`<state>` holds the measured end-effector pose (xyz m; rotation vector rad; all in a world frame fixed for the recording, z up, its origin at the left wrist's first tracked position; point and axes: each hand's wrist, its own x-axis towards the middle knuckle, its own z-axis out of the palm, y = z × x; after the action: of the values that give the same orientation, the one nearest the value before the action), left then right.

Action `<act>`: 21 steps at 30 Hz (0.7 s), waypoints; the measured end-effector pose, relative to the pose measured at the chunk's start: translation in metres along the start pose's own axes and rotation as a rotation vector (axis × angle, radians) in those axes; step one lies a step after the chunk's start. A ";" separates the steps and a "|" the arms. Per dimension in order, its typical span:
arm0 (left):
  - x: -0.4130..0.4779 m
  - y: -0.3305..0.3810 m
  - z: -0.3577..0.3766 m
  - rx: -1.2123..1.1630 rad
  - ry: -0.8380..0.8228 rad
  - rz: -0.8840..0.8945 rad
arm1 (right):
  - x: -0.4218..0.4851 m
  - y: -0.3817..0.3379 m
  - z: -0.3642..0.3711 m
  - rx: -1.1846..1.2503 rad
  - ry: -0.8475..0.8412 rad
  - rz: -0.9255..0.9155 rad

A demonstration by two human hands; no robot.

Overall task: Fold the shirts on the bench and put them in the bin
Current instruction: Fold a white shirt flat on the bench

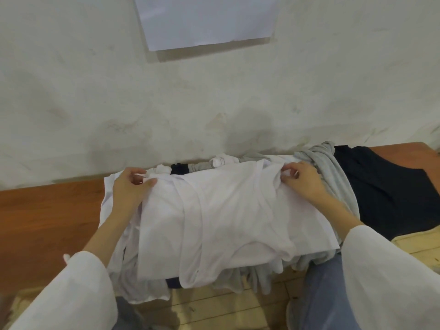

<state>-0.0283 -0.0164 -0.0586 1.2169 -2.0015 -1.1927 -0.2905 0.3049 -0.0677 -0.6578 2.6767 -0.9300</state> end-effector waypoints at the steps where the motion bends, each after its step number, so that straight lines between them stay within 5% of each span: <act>1: -0.003 0.002 0.000 0.009 0.036 0.025 | 0.000 -0.001 0.004 -0.009 0.022 -0.020; 6: -0.014 0.000 -0.001 0.273 -0.169 0.084 | 0.003 -0.003 0.010 -0.142 0.004 -0.143; 12: -0.001 -0.002 -0.005 0.085 0.169 0.081 | 0.016 -0.003 0.000 -0.277 0.208 -0.209; 18: 0.006 -0.008 0.014 0.227 0.044 0.017 | 0.026 -0.010 0.014 -0.325 0.119 -0.020; 21: -0.011 0.003 0.010 0.245 0.072 0.078 | -0.001 -0.016 0.019 -0.260 0.296 -0.055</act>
<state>-0.0318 -0.0015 -0.0603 1.2640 -2.1669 -0.8732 -0.2770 0.2837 -0.0721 -0.6972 3.0935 -0.7495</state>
